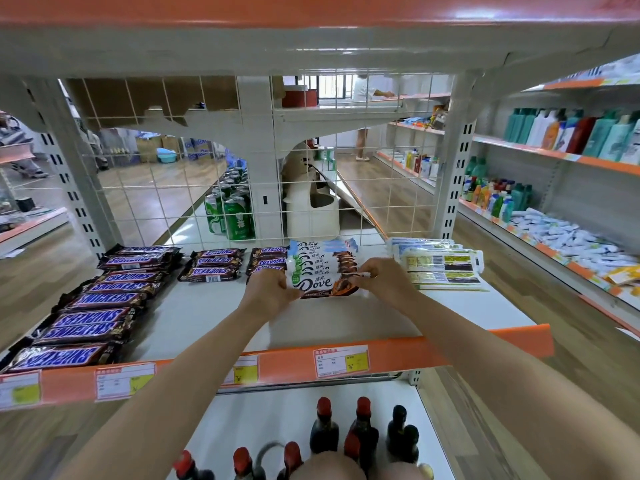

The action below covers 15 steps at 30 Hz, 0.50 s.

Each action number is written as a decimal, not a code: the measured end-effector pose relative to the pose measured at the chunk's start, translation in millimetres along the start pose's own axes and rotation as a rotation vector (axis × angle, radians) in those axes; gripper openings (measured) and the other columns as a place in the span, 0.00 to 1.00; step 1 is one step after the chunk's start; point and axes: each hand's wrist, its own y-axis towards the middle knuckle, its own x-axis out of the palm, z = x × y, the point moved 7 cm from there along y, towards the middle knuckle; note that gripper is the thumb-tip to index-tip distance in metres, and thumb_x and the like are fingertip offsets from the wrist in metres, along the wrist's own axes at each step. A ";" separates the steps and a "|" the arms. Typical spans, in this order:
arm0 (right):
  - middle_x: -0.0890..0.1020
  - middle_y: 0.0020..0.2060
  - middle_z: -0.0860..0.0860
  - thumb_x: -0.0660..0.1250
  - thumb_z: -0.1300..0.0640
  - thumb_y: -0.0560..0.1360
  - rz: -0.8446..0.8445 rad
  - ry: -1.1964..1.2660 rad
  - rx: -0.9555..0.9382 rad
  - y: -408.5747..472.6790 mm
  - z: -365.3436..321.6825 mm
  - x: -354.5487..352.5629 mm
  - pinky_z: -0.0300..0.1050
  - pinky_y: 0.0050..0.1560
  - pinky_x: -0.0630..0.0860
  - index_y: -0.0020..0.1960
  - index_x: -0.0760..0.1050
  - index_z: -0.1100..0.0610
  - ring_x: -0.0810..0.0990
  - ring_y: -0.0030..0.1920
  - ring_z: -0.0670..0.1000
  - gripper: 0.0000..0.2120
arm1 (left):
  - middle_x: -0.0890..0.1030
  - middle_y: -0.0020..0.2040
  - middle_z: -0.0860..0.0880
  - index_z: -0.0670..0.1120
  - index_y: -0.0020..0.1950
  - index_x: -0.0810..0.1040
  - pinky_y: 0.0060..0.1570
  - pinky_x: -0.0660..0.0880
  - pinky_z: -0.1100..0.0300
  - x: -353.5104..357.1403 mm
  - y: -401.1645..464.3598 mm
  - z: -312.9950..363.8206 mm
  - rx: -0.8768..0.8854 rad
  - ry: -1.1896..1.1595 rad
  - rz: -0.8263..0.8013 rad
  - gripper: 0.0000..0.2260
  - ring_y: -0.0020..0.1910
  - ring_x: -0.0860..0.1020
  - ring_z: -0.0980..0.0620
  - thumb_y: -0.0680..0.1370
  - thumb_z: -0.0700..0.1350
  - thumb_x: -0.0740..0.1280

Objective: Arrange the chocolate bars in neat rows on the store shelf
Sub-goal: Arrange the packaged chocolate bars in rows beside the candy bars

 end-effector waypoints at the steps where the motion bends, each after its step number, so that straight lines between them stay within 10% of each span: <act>1: 0.82 0.50 0.56 0.70 0.53 0.73 0.006 -0.015 -0.003 2.0 0.0 0.4 0.40 0.44 0.66 0.52 0.80 0.63 0.78 0.50 0.54 0.15 | 0.72 0.29 0.50 0.44 0.32 0.71 0.29 0.64 0.63 1.2 2.0 0.3 0.009 0.032 -0.003 0.15 0.31 0.70 0.53 0.72 0.48 0.72; 15: 0.80 0.48 0.55 0.71 0.50 0.72 0.070 -0.096 0.019 15.0 11.5 3.9 0.41 0.42 0.70 0.56 0.74 0.58 0.75 0.42 0.49 0.18 | 0.70 0.30 0.52 0.47 0.32 0.67 0.27 0.61 0.61 -1.1 13.6 2.0 0.029 0.157 0.024 0.17 0.31 0.68 0.53 0.72 0.52 0.71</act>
